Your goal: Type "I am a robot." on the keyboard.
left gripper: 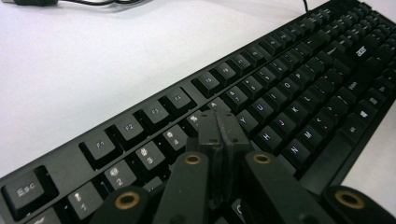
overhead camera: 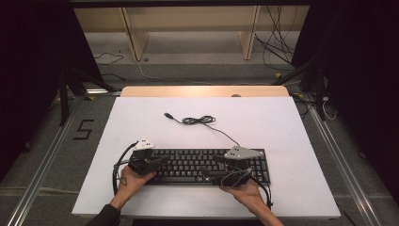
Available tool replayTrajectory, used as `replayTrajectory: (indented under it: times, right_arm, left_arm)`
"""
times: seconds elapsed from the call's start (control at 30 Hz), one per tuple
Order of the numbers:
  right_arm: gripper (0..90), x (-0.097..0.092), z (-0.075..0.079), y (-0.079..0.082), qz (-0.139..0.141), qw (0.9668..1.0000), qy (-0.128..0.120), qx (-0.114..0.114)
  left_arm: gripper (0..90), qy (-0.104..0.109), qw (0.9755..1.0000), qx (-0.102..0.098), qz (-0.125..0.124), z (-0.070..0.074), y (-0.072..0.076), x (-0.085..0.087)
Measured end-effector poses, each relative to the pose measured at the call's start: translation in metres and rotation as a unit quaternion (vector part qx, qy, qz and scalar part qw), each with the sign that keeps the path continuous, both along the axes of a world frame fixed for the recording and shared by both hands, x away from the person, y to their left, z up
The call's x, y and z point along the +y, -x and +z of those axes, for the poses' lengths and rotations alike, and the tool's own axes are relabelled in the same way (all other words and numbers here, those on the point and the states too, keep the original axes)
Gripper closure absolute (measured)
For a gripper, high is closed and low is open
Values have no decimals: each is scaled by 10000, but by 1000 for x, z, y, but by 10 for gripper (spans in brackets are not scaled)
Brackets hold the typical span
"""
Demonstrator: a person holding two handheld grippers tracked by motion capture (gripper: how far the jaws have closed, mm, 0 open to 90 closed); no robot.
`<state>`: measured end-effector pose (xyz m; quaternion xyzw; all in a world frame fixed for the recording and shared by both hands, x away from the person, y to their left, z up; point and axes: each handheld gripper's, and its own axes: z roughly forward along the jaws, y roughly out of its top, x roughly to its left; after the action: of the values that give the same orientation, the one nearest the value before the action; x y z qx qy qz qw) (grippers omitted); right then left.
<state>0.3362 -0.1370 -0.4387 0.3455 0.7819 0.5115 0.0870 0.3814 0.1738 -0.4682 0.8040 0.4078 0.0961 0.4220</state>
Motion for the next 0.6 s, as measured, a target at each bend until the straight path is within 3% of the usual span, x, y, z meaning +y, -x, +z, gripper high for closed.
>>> replayTrajectory:
  times: [0.6]
  right_arm:
    - [305, 1, 2, 1, 11, 10000, -30, -27]
  left_arm:
    - [891, -318, 9993, 204, -45, -10, -7, -9]
